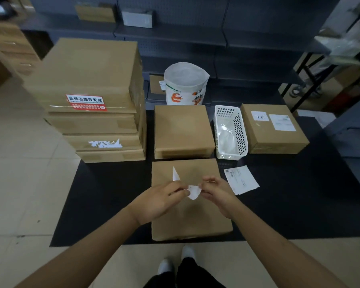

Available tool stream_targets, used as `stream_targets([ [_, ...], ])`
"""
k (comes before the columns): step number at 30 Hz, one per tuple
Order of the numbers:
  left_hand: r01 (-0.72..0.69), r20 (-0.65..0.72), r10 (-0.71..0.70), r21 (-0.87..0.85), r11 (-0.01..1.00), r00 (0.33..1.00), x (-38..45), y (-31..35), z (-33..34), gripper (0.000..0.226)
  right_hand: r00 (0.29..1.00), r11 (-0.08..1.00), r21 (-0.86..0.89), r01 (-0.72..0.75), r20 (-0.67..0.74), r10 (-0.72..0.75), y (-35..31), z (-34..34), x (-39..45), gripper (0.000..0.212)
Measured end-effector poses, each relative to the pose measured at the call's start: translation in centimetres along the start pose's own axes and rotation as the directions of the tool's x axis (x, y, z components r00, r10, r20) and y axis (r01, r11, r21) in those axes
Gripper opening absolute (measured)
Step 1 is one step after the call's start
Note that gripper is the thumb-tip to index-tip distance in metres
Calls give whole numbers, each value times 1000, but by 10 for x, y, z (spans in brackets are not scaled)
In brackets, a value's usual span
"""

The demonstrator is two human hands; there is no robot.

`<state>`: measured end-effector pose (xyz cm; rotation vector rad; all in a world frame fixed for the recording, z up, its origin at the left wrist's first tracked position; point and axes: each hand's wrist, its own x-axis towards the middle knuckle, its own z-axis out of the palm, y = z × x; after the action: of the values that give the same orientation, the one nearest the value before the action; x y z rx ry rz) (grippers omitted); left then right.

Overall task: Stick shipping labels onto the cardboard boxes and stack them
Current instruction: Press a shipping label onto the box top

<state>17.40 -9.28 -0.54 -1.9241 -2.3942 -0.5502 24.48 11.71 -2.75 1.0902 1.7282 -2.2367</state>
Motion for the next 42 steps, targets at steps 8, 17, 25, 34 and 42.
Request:
stream_targets([
  [8, 208, 64, -201, -127, 970, 977, -19, -11, 55, 37, 809, 815, -448, 367, -280, -518, 40, -11, -11, 23],
  [17, 283, -5, -289, -194, 939, 957, 4, -8, 67, 29, 798, 842, -473, 259, -387, -463, 72, -10, 6, 20],
  [25, 243, -40, -249, -107, 964, 968, 6, -13, 68, 26, 825, 816, -547, 184, -365, -431, 78, -10, 7, 20],
  [34, 209, -7, -211, -106, 972, 977, -1, -21, 82, 14, 857, 768, -633, 98, -338, -388, 77, -13, 8, 14],
  [42, 333, -59, -334, -24, 943, 941, 14, -11, 90, 27, 740, 321, -899, 299, 6, -673, 68, -15, 14, 21],
])
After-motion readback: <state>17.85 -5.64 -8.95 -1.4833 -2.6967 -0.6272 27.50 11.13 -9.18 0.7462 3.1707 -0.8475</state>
